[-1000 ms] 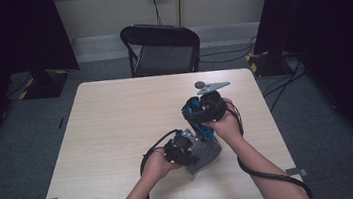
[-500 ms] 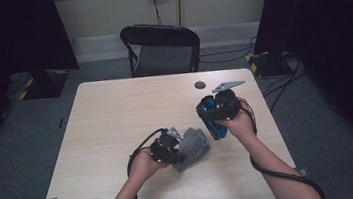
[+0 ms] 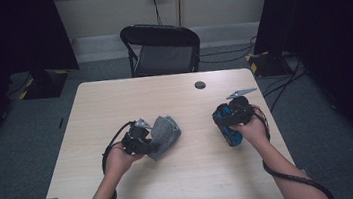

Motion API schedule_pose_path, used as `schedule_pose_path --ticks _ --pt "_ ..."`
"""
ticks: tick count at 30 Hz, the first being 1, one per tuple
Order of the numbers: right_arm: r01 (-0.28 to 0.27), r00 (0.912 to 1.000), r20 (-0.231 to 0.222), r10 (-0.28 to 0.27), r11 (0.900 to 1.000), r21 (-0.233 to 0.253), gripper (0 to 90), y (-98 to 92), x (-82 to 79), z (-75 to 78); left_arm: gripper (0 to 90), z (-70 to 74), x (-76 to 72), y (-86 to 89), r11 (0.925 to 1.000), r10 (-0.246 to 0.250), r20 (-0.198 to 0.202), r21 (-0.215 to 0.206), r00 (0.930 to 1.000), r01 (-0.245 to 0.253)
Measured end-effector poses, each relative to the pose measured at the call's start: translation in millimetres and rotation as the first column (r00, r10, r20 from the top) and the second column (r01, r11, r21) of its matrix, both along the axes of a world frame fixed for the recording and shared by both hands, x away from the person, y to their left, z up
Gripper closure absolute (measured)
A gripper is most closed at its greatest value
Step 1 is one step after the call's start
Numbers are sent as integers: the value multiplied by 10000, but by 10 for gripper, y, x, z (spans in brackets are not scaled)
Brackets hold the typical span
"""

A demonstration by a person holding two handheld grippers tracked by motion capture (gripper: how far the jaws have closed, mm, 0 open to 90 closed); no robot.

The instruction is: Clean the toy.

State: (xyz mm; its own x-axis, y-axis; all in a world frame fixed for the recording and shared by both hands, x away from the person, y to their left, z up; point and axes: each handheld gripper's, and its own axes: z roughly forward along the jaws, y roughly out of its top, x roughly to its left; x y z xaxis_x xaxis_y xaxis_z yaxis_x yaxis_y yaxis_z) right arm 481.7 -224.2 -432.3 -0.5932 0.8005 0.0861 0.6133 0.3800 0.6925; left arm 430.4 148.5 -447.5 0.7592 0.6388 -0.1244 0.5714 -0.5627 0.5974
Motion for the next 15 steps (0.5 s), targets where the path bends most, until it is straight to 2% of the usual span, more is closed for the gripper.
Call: schedule_pose_path --ticks 6,10,15 --pt "-46 9997 -225 42 9999 -164 256 13 26 -87 710 -74 50 188 9979 641 3 -44 9979 -641" --pt "-46 9996 -297 39 9997 -245 256 34 56 -112 702 -100 73 280 9948 983 -49 -274 9951 -984" --pt "-110 9994 -317 100 9994 -335 255 70 80 -154 701 -140 96 321 9931 1143 29 -259 9934 -1141"
